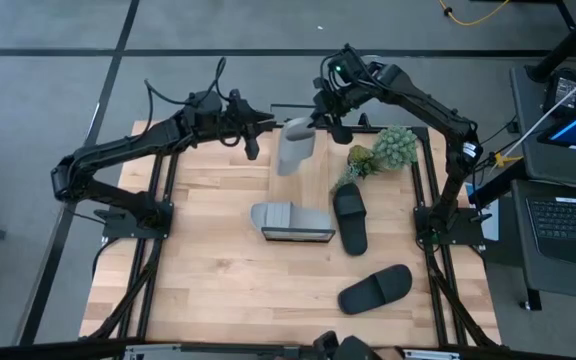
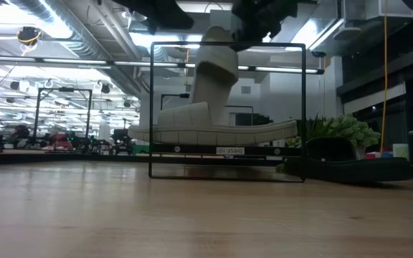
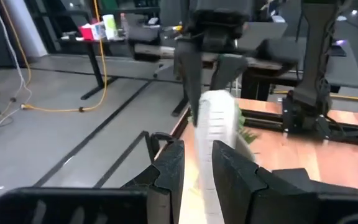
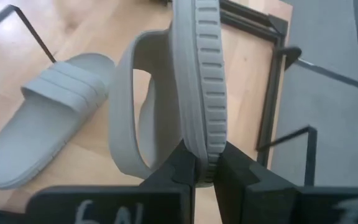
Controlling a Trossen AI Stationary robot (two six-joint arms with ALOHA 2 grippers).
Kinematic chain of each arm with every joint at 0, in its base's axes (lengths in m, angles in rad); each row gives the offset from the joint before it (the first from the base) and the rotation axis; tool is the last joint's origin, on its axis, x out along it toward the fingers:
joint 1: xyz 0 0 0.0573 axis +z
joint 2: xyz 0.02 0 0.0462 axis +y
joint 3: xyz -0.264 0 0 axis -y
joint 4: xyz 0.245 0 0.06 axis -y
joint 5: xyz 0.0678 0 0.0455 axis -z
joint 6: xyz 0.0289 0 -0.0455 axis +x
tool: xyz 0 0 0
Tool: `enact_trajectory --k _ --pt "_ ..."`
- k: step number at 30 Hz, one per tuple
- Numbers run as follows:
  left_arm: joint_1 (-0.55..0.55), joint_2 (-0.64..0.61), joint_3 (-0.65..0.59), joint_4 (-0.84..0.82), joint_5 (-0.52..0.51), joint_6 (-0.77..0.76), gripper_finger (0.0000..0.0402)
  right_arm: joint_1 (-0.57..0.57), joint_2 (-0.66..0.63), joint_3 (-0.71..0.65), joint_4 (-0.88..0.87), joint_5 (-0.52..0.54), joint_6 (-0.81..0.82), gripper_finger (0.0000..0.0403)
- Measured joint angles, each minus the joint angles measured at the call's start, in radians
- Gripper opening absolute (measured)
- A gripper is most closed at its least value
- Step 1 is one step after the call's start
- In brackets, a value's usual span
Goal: Pick and place slides into the shelf
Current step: Put the gray slipper on the shelf
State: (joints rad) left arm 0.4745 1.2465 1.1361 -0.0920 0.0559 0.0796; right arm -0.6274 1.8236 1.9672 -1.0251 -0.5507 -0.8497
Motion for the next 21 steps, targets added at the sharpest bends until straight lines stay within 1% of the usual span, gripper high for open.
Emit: enact_trajectory --k 4,9,13,21 --pt "0.005 0.040 0.038 0.002 0.033 -0.010 0.0075 0.017 0.000 0.008 0.003 0.015 -0.002 0.0036" --pt "-0.009 0.093 0.089 -0.002 0.124 -0.026 0.0075 0.020 0.000 0.008 0.003 0.019 -0.001 0.0036" --pt "-0.027 0.120 0.112 -0.009 0.121 -0.025 0.0075 0.020 0.000 0.008 0.003 0.019 -0.001 0.0036" --pt "-0.033 0.135 0.113 -0.032 0.105 -0.025 0.0075 0.020 0.000 0.008 -0.002 0.029 0.000 0.0035"
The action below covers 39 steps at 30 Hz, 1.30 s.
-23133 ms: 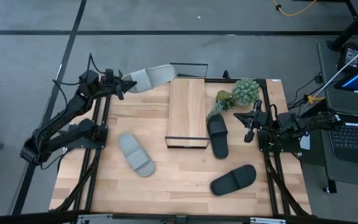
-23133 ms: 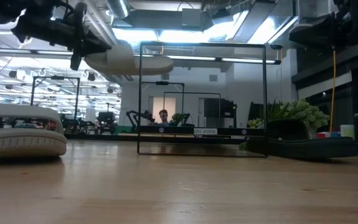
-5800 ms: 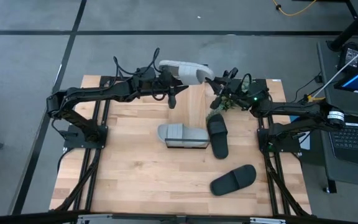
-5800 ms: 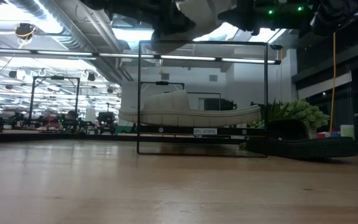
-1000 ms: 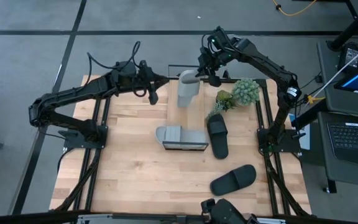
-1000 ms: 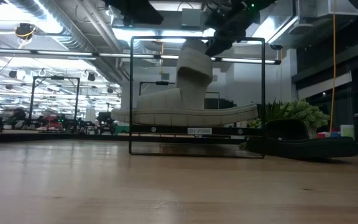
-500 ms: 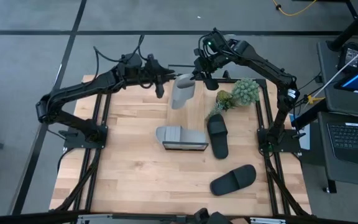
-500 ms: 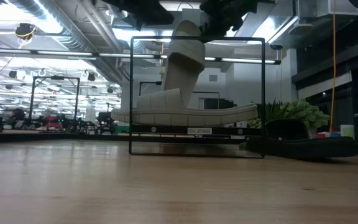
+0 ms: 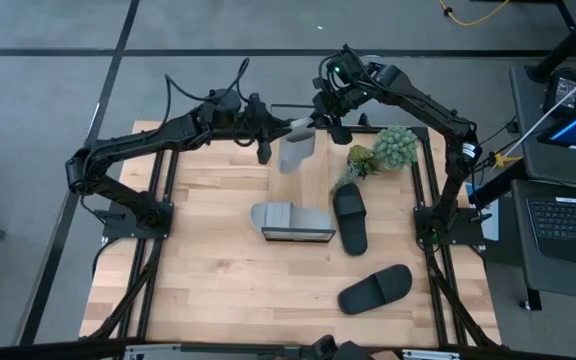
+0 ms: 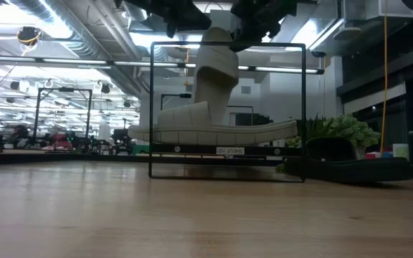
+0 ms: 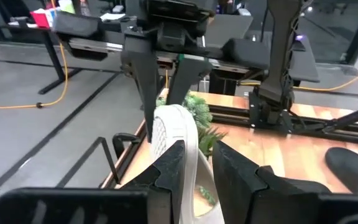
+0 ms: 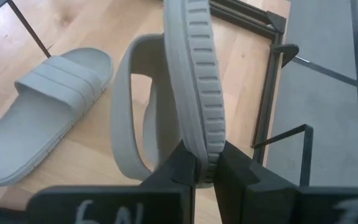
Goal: Pick and place slides into the shelf
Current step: Put the gray slipper on the shelf
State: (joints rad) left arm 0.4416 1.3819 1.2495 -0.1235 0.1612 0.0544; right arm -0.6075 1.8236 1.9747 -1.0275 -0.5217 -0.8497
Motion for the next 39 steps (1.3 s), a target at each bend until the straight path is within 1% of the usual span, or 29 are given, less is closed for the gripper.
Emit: enact_trajectory --k 4,11,14,17,26,31,36,39 --pt "0.000 0.005 0.000 0.000 -0.019 0.001 0.0075 0.000 0.000 0.000 0.000 0.001 0.002 0.0035" --pt "0.000 0.005 0.000 -0.016 -0.021 0.008 0.0075 0.002 0.000 0.000 -0.005 0.000 0.003 0.0035" --pt "0.000 0.005 0.000 -0.049 -0.050 0.009 0.0077 0.002 0.000 -0.001 -0.008 0.000 0.004 0.0035" --pt "0.000 0.005 0.000 -0.066 -0.065 0.010 0.0089 0.002 0.000 -0.001 -0.008 0.000 0.007 0.0035" --pt "-0.019 0.005 -0.001 -0.063 -0.073 0.008 0.0149 0.002 0.000 -0.001 -0.009 -0.004 0.013 0.0035" --pt "-0.019 0.005 -0.002 -0.063 -0.075 0.007 0.0155 0.002 0.000 -0.001 -0.008 -0.006 0.015 0.0035" --pt "-0.019 0.006 -0.002 -0.060 -0.128 0.007 0.0155 0.002 0.000 -0.001 -0.008 -0.007 0.019 0.0035" --pt "-0.013 0.006 -0.003 -0.053 -0.129 0.008 0.0155 0.003 0.000 -0.001 -0.008 -0.008 0.035 0.0033"
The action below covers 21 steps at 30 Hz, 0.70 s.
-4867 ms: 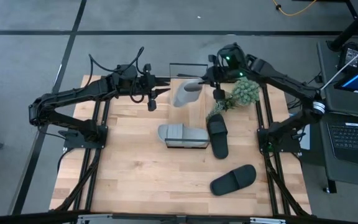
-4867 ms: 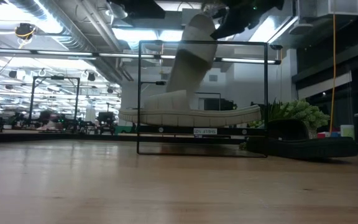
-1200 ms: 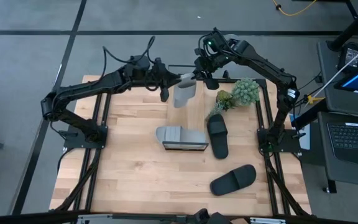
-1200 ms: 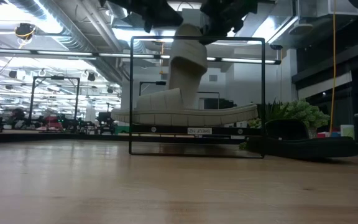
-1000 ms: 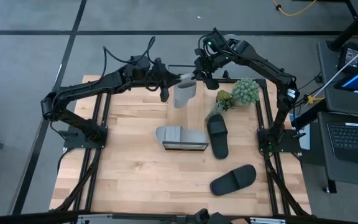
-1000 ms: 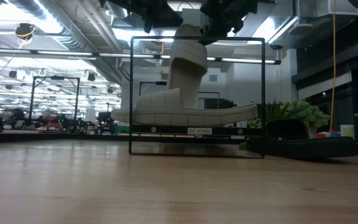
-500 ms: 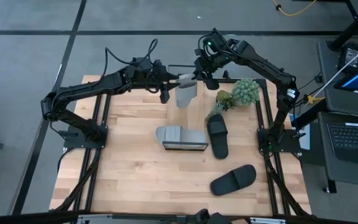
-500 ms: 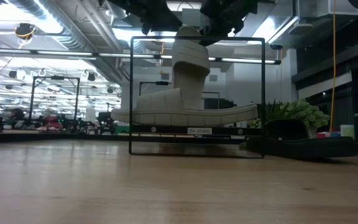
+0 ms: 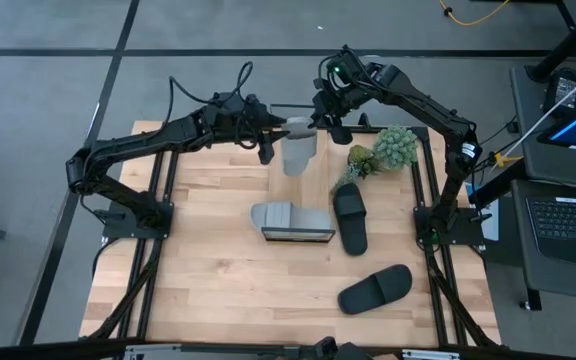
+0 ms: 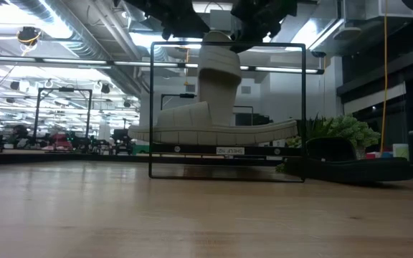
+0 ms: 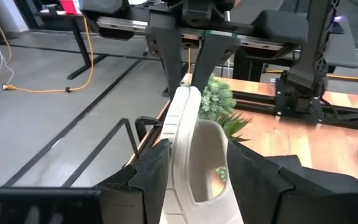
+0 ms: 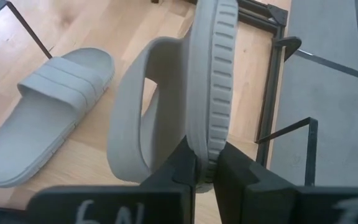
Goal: Pick and place slides into the shelf
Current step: Put the gray slipper on the shelf
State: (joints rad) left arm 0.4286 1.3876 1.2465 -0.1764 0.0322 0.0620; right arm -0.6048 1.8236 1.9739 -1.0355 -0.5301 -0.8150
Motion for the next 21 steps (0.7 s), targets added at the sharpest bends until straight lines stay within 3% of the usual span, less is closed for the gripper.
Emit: enact_trajectory --k 21 --pt "0.025 0.018 -0.002 0.025 0.045 0.000 0.0155 0.006 -0.004 0.002 0.000 -0.030 -0.004 0.0033"
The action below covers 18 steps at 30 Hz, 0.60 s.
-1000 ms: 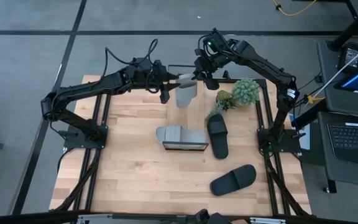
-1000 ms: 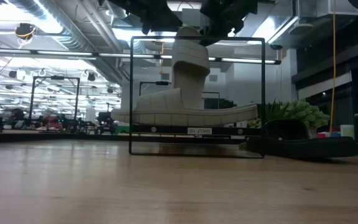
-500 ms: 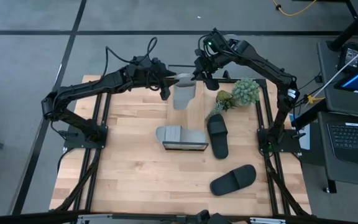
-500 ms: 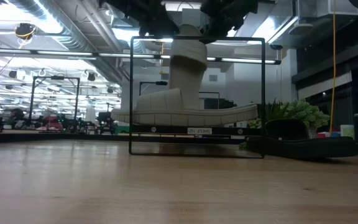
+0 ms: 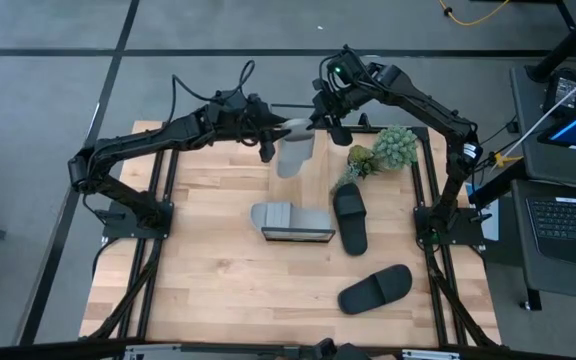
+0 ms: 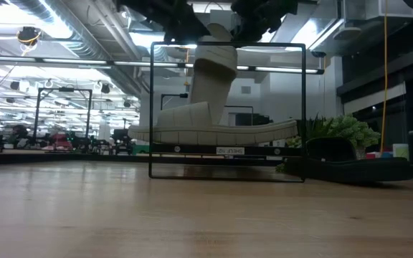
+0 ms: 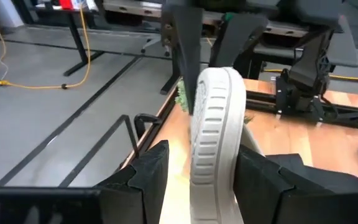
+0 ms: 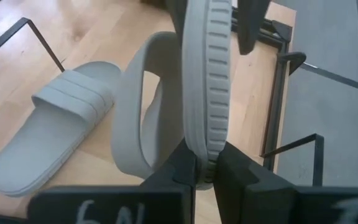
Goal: Pick and place slides into the shelf
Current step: Put the gray slipper on the shelf
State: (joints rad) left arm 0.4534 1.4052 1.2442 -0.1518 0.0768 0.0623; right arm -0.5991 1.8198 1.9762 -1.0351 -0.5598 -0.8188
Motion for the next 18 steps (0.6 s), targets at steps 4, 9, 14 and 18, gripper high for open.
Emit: enact_trajectory --k 4,9,14,18 --pt "0.002 -0.001 0.000 0.071 0.081 0.000 0.0155 0.002 0.000 0.000 0.000 -0.005 -0.010 0.0033" --pt "0.010 -0.001 0.001 0.089 0.113 0.000 0.0155 0.002 0.000 0.000 -0.003 0.001 -0.016 0.0033" --pt "0.019 -0.002 0.001 0.078 0.125 0.001 0.0153 0.002 0.000 0.000 0.003 0.003 -0.025 0.0033" --pt "0.019 0.021 0.003 0.060 0.126 0.001 0.0141 0.004 0.000 0.000 0.015 0.003 -0.025 0.0033"
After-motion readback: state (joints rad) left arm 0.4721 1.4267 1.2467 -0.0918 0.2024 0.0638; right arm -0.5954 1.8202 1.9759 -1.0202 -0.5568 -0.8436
